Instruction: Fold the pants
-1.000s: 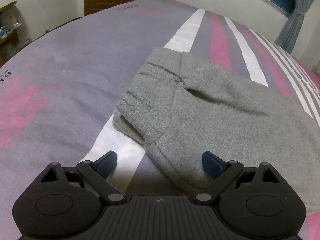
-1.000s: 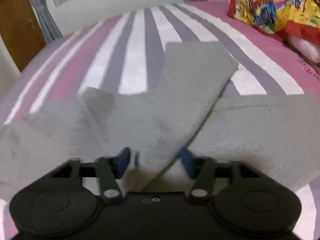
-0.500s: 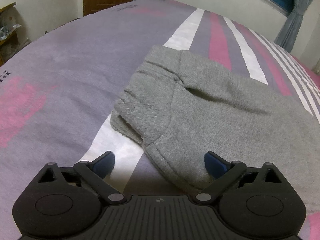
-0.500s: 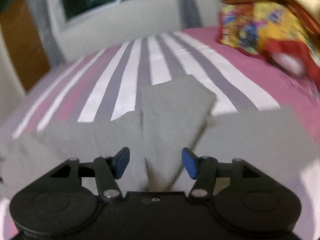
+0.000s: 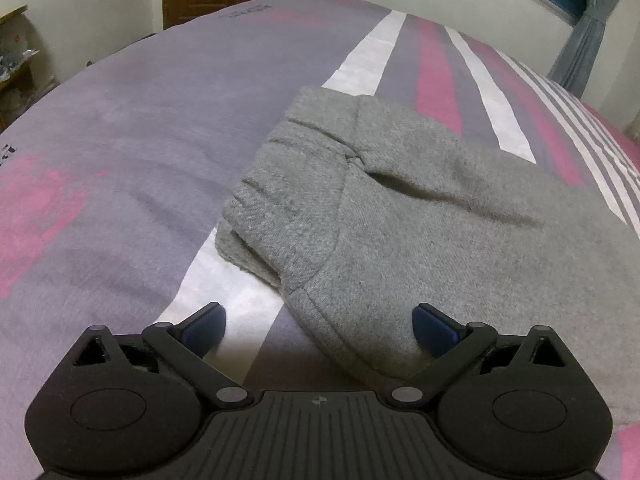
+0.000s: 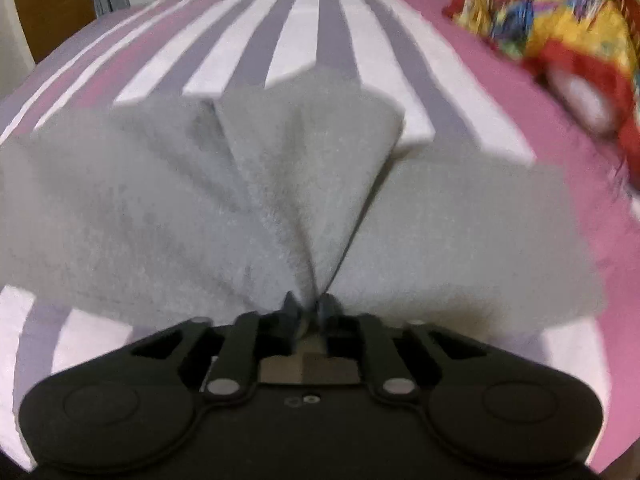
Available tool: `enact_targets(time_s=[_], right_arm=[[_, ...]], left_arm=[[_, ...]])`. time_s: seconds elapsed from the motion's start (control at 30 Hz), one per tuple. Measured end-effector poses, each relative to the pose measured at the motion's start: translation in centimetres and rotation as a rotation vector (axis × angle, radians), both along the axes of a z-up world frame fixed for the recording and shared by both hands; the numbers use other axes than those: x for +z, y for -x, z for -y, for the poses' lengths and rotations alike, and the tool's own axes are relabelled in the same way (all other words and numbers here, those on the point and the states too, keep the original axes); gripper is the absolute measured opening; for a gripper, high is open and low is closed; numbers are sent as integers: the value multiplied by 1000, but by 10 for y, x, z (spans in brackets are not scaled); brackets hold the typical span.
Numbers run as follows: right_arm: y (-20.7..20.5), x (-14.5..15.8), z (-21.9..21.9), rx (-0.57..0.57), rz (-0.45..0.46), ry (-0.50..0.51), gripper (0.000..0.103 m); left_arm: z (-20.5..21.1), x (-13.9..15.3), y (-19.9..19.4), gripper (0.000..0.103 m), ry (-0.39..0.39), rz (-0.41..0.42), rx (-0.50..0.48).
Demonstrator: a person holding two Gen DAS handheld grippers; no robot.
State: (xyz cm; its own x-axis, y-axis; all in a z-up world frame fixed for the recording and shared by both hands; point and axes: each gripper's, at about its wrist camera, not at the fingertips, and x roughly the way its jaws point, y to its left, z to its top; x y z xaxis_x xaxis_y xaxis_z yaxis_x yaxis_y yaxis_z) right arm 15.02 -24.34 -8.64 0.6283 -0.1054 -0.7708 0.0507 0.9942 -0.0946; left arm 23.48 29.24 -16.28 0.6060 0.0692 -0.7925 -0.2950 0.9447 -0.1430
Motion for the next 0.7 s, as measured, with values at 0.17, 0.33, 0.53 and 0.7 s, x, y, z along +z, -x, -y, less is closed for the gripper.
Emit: enact_targets(time_s=[0.17,0.33,0.53,0.7], right_arm=[[-37,17,-47,211,56,159,43],[-81,6,-53,199,25,268,4],[-12,64,49,-202,319,-160,4],[64,18,123,-431,414,-534,4]], left_arm=[[0,0,-1,100,-2,-2,1],[-1,0,-2,100,3,-9,-4],[-2,-1,-2,100,5,-7,-26],[-3,1,-5,100,14,-19,-39]])
